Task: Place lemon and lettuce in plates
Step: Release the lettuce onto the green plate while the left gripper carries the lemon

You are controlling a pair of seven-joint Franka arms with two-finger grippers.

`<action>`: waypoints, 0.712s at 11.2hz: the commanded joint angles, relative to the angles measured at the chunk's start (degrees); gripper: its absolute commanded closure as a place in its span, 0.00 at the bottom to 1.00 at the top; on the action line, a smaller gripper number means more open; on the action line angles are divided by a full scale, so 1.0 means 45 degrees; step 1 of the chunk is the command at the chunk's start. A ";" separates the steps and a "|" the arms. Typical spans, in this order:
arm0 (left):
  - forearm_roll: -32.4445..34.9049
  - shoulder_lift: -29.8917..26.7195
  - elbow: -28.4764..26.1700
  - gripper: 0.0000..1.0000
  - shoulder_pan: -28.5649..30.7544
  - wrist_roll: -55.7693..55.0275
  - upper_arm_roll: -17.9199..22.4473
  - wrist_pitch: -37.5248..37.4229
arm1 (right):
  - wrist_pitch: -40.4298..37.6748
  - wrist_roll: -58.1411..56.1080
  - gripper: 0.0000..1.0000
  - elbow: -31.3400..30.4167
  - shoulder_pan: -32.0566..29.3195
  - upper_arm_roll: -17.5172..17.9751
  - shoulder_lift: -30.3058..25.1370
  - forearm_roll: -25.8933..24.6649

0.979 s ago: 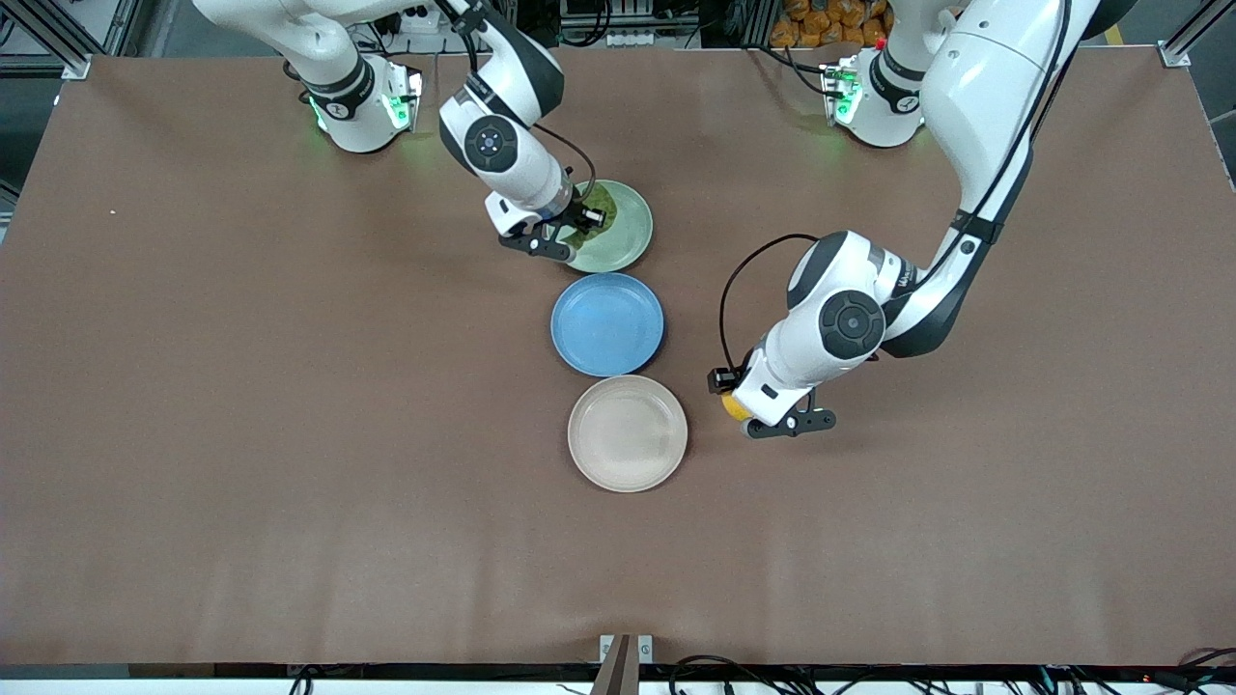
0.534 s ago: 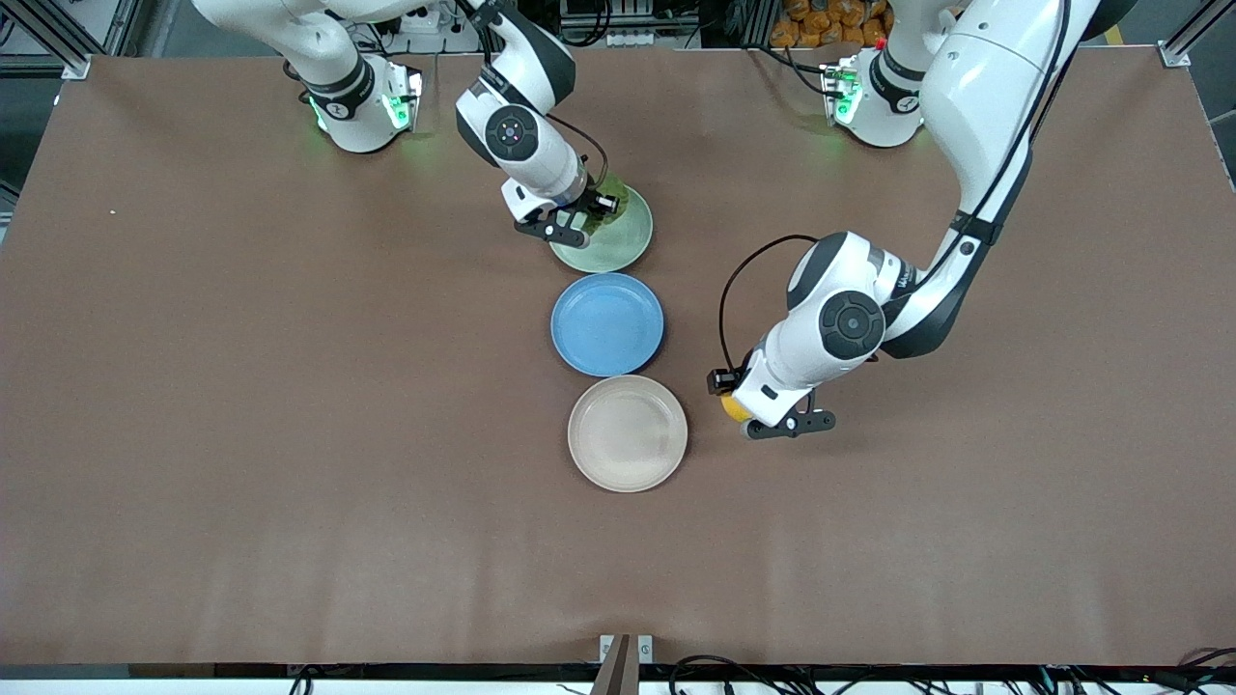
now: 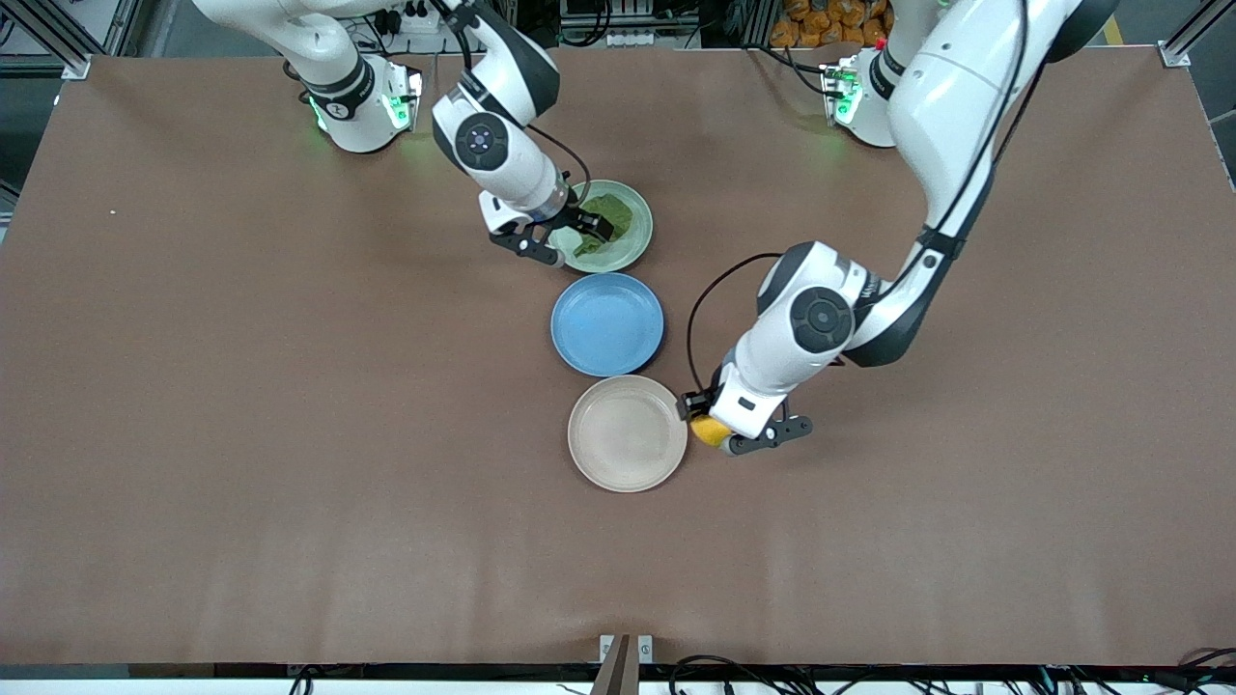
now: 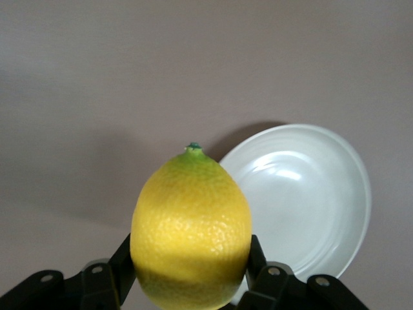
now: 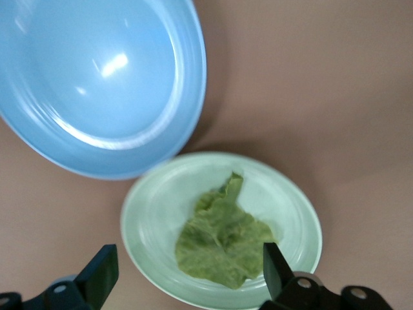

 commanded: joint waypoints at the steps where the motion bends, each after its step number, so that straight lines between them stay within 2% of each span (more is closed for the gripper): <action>1: 0.0286 0.1035 0.0627 1.00 -0.2533 -0.2279 0.1917 0.2043 | -0.1914 0.0193 0.00 0.0165 -0.1292 0.0067 -0.2291 -0.0120; 3: 0.0247 0.1329 0.0666 1.00 -0.3553 -0.2887 0.2878 0.2707 | -0.4018 0.0174 0.00 0.1039 -0.2230 -0.0147 -0.2803 -0.1306; 4: 0.0247 0.1388 0.0685 1.00 -0.3673 -0.2986 0.2920 0.2885 | -0.5229 0.0174 0.00 0.1799 -0.2389 -0.0554 -0.2804 -0.1874; 5: 0.0228 0.1389 0.0685 0.77 -0.3771 -0.2987 0.2921 0.2983 | -0.6266 0.0154 0.00 0.2619 -0.2410 -0.1022 -0.2804 -0.2093; 6: 0.0286 0.1408 0.0685 0.09 -0.3984 -0.3006 0.2979 0.3004 | -0.7127 0.0096 0.00 0.3400 -0.2526 -0.1452 -0.2804 -0.2114; 7: 0.0306 0.1389 0.0705 0.00 -0.4218 -0.2968 0.3347 0.3042 | -0.7503 0.0096 0.00 0.3911 -0.2779 -0.1534 -0.2862 -0.2134; 8: 0.0306 0.1369 0.0686 0.00 -0.4395 -0.2967 0.3486 0.3043 | -0.7545 0.0095 0.00 0.4051 -0.3207 -0.1554 -0.3211 -0.2211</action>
